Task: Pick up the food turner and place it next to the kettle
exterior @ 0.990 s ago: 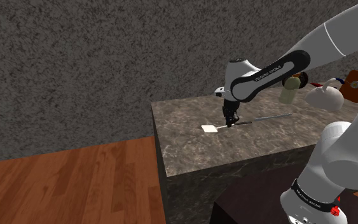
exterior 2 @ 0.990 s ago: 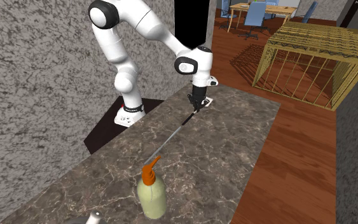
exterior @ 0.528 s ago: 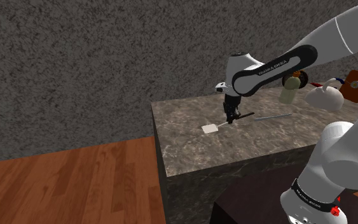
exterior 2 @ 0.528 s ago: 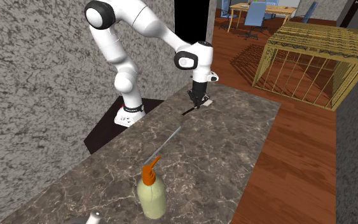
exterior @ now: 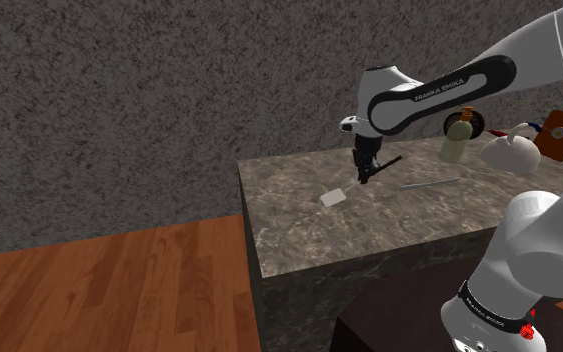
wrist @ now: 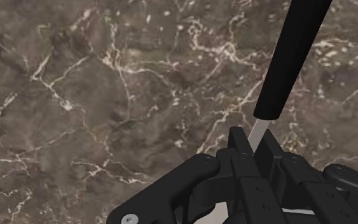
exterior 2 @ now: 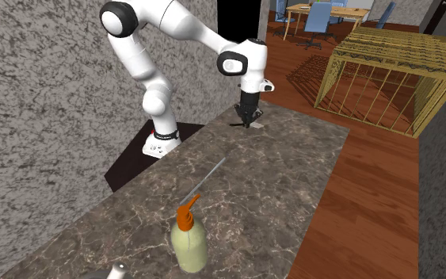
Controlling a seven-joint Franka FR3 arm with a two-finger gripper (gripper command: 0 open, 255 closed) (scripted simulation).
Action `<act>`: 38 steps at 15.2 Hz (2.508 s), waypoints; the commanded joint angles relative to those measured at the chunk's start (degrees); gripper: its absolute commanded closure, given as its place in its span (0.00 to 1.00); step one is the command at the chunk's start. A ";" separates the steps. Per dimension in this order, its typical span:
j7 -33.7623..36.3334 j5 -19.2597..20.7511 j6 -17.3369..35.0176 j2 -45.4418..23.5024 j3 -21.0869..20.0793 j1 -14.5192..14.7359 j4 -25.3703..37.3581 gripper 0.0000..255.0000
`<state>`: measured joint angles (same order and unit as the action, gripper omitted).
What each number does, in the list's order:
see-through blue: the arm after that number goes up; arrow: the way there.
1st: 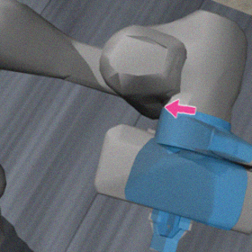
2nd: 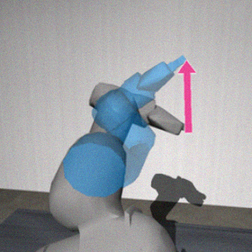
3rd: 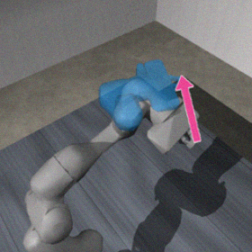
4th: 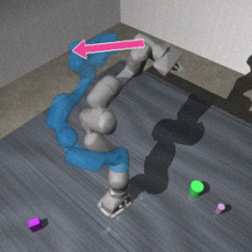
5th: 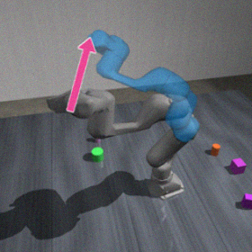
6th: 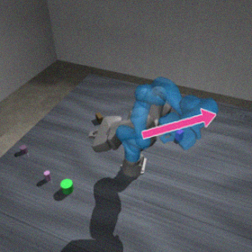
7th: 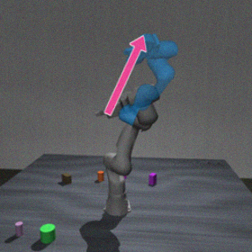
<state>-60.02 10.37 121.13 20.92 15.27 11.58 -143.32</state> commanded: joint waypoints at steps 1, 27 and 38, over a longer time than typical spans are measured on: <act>-0.10 -0.05 -1.74 0.68 -0.14 0.00 1.04 1.00; -1.14 -1.23 -22.58 4.67 -2.10 0.48 17.92 1.00; -5.21 0.88 -28.55 9.85 0.04 -1.46 19.27 1.00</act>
<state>-64.38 10.66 92.88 29.39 14.77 10.61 -123.08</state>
